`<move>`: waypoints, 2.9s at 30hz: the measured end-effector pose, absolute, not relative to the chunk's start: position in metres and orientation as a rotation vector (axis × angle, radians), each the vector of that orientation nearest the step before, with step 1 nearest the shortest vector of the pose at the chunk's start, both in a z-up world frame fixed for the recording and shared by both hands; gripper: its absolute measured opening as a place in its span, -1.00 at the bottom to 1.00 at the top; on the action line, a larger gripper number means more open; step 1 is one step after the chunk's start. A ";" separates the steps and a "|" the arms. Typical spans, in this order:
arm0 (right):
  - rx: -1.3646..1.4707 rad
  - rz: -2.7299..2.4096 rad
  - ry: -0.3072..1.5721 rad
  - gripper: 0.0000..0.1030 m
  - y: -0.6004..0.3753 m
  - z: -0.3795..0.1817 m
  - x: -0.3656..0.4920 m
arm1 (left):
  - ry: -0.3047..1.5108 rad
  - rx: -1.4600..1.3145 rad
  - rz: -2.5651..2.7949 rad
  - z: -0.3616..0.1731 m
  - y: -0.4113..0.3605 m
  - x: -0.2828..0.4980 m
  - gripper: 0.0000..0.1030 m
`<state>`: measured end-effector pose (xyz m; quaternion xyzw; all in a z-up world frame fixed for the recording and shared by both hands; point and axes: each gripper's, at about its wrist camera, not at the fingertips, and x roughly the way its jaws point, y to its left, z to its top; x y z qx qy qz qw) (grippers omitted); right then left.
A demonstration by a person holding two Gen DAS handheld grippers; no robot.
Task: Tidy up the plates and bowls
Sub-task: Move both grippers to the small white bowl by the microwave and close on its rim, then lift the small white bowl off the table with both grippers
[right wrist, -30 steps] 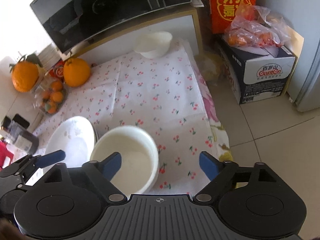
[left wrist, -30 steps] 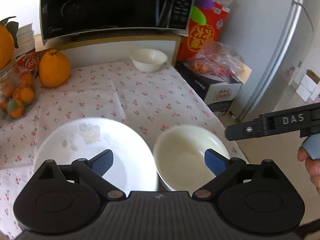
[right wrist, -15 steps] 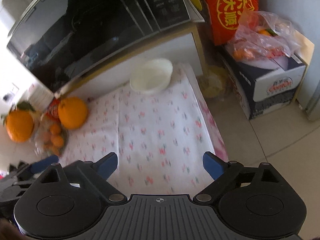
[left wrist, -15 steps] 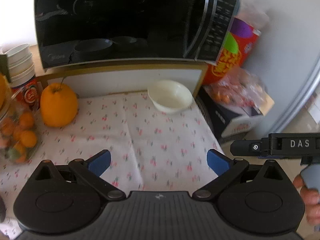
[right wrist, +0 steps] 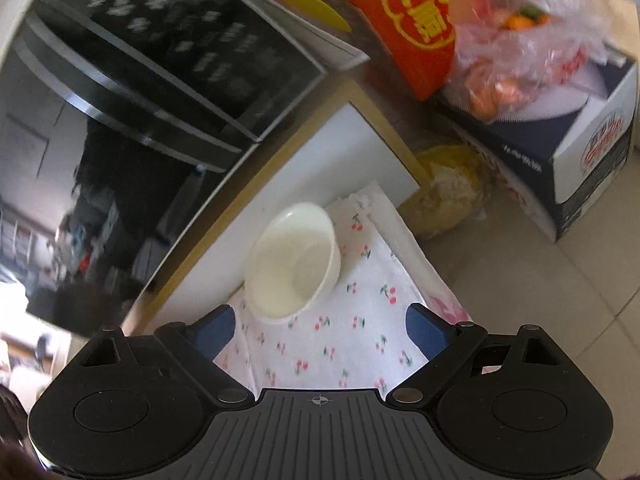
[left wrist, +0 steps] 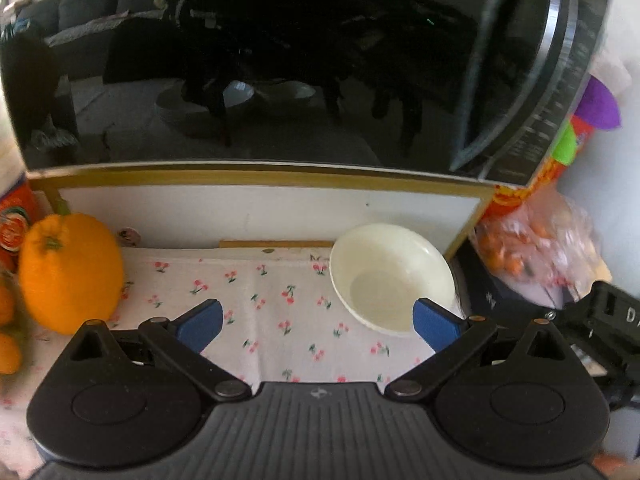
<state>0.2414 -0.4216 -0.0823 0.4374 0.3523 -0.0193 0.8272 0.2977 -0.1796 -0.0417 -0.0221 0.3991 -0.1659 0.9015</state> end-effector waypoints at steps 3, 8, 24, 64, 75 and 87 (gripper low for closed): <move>0.978 -0.044 0.711 0.82 -0.425 -0.100 0.252 | 0.830 -0.085 -0.340 -0.054 -0.182 0.308 0.92; 1.009 -0.042 0.668 0.81 -0.424 -0.118 0.266 | 0.821 -0.107 -0.334 -0.069 -0.185 0.320 0.78; 0.888 -0.068 0.640 -0.18 -0.402 -0.125 0.283 | 0.837 -0.167 -0.378 -0.086 -0.194 0.332 -0.37; 0.765 -0.002 0.608 -0.76 -0.378 -0.051 0.233 | 0.762 -0.107 -0.395 -0.017 -0.179 0.274 -0.79; 0.698 0.005 0.596 -0.76 -0.364 -0.008 0.188 | 0.748 -0.134 -0.419 0.011 -0.163 0.233 -0.79; 0.638 -0.004 0.627 -0.75 -0.351 0.014 0.132 | 0.798 -0.194 -0.434 0.023 -0.146 0.174 -0.78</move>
